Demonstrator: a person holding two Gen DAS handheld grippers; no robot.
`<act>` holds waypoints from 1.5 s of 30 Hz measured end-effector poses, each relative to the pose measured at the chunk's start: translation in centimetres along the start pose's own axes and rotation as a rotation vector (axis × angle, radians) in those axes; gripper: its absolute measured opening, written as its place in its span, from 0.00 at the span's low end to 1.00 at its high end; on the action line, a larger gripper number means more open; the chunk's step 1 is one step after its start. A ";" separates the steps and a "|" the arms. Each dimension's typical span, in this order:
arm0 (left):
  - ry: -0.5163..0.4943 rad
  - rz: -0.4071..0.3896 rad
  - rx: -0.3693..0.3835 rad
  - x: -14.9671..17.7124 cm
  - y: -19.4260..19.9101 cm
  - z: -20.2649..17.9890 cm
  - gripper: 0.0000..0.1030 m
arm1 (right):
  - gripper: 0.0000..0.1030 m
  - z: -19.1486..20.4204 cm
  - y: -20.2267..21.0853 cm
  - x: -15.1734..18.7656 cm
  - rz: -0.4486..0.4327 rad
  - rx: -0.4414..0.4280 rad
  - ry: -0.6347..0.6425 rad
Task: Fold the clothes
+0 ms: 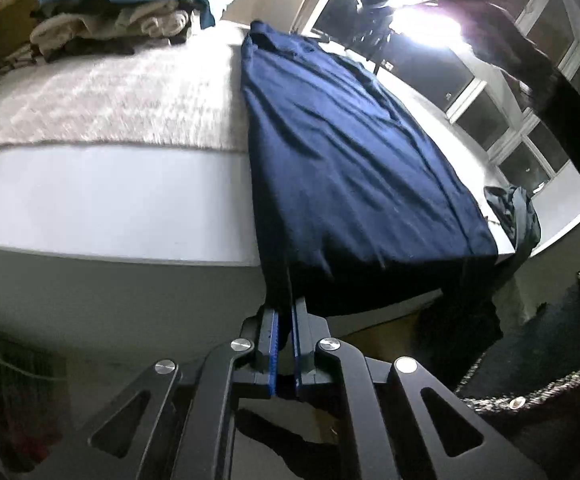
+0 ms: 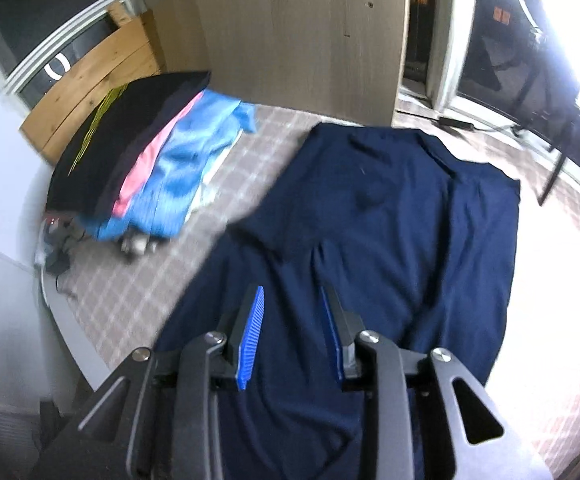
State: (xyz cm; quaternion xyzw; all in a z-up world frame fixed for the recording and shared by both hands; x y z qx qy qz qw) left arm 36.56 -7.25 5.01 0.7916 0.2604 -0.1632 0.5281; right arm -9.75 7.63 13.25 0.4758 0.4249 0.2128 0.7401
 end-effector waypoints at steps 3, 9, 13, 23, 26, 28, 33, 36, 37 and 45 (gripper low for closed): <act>0.009 0.012 -0.055 -0.4 -0.1 -0.2 0.04 | 0.28 2.3 -3.8 -2.1 0.014 0.031 0.125; 0.033 0.053 -0.111 -0.1 -1.1 0.3 0.04 | 0.28 4.9 -12.8 -0.8 0.147 0.039 0.319; 0.067 0.058 -0.113 0.0 -1.1 0.7 0.04 | 0.28 4.6 -15.3 -0.2 0.167 0.055 0.358; 0.085 0.087 -0.127 -0.5 -1.7 1.0 0.04 | 0.08 3.0 -16.1 0.3 0.164 0.086 0.433; 0.099 0.090 -0.120 -0.6 -2.1 0.8 0.04 | 0.08 2.7 -14.9 0.6 0.195 0.040 0.433; 0.109 0.089 -0.115 -0.6 -2.2 0.8 0.04 | 0.08 2.6 -14.4 1.1 0.225 0.037 0.466; 0.114 0.088 -0.110 -0.5 -2.4 0.5 0.04 | 0.26 1.9 -13.0 0.5 0.245 0.043 0.467; 0.124 0.087 -0.108 -0.4 -2.4 0.5 0.04 | 0.39 1.2 -11.2 -2.9 0.140 -0.038 0.323; 0.124 0.084 -0.110 -0.4 -2.3 0.4 0.04 | 0.41 0.9 -11.5 -4.0 0.134 -0.041 0.277; 0.124 0.077 -0.140 -0.2 -2.2 -0.1 0.04 | 0.41 -0.4 -17.6 -11.5 0.168 0.073 0.039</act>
Point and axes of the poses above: each gripper's, at about its wrist camera, not at the fingertips, and y roughly against the way its jaws point, z to its left, x to its underside, the point moved 4 cm from there along -y, roughly the way its jaws point
